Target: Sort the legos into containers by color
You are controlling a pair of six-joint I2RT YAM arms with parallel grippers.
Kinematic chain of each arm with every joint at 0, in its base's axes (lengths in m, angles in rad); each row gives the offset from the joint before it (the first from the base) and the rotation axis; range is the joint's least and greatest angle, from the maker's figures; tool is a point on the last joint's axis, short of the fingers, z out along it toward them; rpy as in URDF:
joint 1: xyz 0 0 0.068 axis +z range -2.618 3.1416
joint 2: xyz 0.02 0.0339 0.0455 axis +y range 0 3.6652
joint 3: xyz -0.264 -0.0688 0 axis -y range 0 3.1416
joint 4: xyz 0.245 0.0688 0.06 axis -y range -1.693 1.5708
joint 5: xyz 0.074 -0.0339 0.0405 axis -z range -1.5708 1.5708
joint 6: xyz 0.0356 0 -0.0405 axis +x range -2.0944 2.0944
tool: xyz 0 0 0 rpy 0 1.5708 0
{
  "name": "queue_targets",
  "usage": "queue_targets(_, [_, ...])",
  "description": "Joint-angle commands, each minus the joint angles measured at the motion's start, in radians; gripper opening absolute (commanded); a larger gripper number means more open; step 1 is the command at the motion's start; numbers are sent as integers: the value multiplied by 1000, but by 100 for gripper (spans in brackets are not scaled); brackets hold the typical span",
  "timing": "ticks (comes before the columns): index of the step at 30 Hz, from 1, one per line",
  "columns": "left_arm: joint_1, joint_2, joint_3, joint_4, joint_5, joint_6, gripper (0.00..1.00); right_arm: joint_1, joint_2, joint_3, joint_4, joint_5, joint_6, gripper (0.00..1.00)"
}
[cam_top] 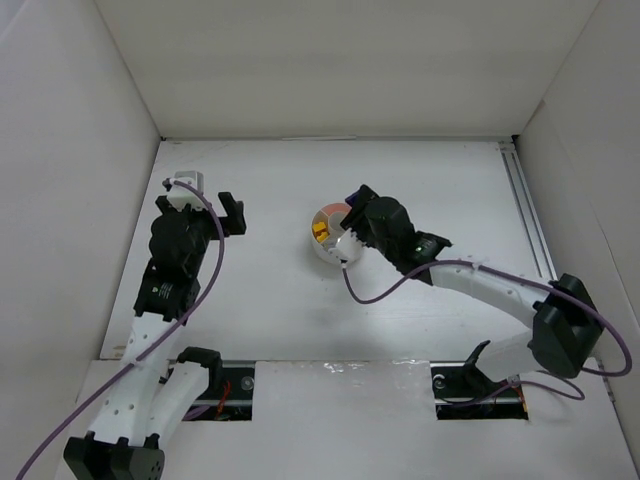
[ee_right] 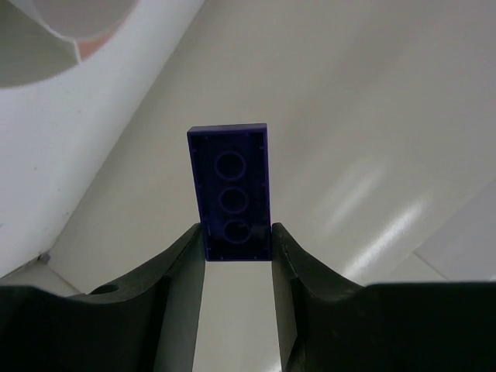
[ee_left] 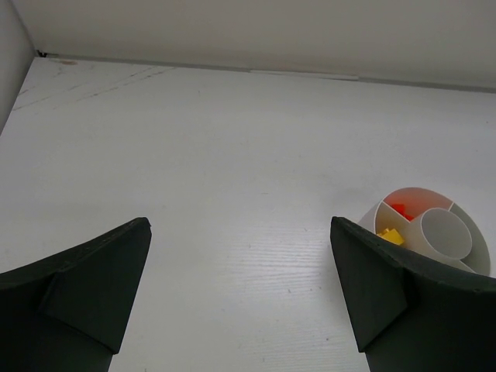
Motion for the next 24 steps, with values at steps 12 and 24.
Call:
queue_targets(12, [95,-123,-64,108,84,-46,100,147,123,45,16,262,-151,1])
queue_targets(24, [104,-190,-75,89,114,-46,100,222,189,365,-354,233,322,0])
